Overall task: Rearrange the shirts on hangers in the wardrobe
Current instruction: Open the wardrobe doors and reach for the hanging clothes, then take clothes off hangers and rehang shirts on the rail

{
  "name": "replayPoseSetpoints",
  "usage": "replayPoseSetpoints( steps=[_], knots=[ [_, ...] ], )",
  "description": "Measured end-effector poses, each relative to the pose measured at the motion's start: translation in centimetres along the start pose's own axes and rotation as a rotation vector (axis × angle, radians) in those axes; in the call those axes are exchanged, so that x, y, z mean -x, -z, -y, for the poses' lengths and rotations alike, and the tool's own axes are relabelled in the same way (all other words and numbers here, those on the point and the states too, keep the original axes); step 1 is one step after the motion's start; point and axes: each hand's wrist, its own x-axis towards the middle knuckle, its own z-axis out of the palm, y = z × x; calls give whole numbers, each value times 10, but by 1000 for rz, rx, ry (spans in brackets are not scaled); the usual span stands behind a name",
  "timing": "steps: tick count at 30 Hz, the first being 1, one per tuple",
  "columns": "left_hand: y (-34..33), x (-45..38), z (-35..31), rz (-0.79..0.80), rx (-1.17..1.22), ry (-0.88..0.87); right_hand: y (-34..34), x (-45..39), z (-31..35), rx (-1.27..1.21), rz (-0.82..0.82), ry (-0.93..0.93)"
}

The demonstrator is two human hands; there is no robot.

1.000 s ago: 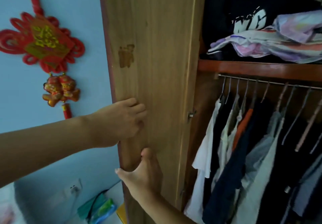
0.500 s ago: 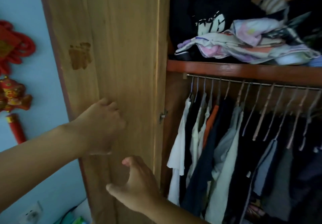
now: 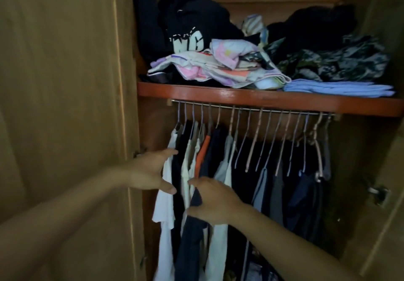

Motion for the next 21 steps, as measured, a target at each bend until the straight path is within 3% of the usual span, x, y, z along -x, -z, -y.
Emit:
replayPoseSetpoints(
  steps=[8,21],
  knots=[
    [-46,-77,-53,-48,0,-139,75,30,-93,-24,-116,-248],
    [-101,-186,-181,-42,238,-264,108,63,-195,-101,-282,-520]
  ],
)
